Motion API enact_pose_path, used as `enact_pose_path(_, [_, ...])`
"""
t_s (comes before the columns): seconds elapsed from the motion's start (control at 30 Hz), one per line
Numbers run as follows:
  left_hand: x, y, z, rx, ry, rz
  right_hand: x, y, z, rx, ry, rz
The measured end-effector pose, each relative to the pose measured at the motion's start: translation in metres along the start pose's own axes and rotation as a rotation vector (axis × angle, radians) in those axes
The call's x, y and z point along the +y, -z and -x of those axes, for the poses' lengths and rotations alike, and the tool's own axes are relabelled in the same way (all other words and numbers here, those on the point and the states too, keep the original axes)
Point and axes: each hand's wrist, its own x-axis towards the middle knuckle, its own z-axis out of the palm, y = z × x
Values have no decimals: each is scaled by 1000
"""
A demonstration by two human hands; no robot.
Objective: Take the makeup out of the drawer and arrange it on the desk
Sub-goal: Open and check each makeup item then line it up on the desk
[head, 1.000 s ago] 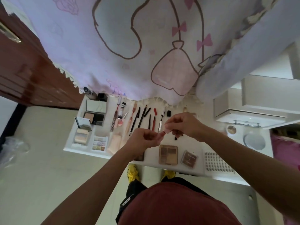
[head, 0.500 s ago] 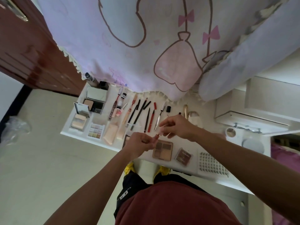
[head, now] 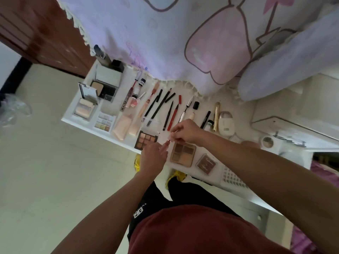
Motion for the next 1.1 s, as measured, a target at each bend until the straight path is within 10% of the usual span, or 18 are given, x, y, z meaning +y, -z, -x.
enact_pose_path(1.1, [-11,-28,-17,165,229,263,27,54,9,-83,-219,-774])
